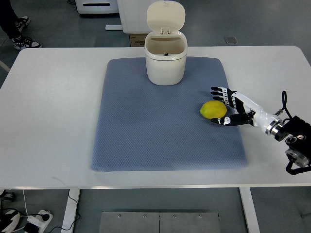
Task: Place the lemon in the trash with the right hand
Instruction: 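Close the right hand's fingers around the yellow lemon, then lift the lemon and carry it over the open trash bin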
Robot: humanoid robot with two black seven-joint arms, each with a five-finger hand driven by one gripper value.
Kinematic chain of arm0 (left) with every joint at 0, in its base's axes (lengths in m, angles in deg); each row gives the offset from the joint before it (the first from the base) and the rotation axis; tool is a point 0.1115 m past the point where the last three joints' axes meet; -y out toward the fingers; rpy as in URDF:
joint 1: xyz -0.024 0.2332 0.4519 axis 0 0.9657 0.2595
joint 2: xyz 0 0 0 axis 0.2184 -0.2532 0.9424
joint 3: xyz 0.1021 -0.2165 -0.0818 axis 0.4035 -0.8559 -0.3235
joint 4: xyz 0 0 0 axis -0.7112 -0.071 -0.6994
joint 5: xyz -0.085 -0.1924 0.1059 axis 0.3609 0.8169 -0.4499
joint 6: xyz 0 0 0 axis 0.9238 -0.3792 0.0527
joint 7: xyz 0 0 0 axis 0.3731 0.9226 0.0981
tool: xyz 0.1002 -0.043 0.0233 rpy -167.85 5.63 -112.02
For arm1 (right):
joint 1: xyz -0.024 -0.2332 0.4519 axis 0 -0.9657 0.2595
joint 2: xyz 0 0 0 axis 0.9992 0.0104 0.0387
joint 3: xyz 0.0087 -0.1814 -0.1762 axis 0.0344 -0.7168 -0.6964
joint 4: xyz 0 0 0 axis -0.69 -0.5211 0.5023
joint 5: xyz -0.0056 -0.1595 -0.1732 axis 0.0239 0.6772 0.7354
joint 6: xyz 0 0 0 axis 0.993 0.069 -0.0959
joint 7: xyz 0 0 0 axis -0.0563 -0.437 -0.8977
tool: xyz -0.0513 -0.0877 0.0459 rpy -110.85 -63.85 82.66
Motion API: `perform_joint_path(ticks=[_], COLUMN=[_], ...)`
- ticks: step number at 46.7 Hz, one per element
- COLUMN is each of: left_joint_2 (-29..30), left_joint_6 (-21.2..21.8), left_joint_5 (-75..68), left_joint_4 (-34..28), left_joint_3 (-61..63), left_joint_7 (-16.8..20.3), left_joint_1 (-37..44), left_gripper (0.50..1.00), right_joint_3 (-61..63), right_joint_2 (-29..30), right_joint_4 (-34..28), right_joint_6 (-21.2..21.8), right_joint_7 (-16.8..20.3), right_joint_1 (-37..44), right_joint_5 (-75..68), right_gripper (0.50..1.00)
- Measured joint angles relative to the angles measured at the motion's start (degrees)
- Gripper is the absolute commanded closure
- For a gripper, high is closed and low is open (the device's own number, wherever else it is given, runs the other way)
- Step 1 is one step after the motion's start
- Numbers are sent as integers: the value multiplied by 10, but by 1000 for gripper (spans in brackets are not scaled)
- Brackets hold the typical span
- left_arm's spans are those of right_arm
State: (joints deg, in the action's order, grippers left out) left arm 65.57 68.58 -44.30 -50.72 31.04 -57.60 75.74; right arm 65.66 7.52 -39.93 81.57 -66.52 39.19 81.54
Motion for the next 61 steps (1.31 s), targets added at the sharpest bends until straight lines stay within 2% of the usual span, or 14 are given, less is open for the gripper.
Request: perform_joint_path(ticks=[6, 22, 36, 39, 44, 47, 48, 57, 61], left_joint_2=[0, 0, 0, 0, 0, 0, 0, 0, 0], left_joint_6=[0, 0, 0, 0, 0, 0, 0, 0, 0], left_joint_5=[0, 0, 0, 0, 0, 0, 0, 0, 0], left_joint_4=[0, 0, 0, 0, 0, 0, 0, 0, 0], left_joint_3=[0, 0, 0, 0, 0, 0, 0, 0, 0], left_joint_7=[0, 0, 0, 0, 0, 0, 0, 0, 0], left_joint_1=[0, 0, 0, 0, 0, 0, 0, 0, 0], left_gripper=[500, 500, 500, 500, 500, 500, 500, 500, 500], right_joint_3=[-9, -12, -12, -13, -15, -16, -16, -17, -15], right_joint_2=[1, 5, 12, 12, 12, 12, 12, 12, 11], right_joint_4=[1, 4, 10, 13, 15, 15, 15, 14, 12], right_joint_6=[-4, -6, -6, -6, -6, -6, -6, -7, -11], right_joint_7=[-7, -9, -14, -14, -16, -17, -17, -11, 9], right_joint_1=[-1, -2, -2, -3, -3, -2, -2, -1, 1], right_joint_5=[0, 0, 0, 0, 0, 0, 0, 0, -4], right_gripper=[630, 710, 726, 747, 831, 969, 1000, 1000, 1000])
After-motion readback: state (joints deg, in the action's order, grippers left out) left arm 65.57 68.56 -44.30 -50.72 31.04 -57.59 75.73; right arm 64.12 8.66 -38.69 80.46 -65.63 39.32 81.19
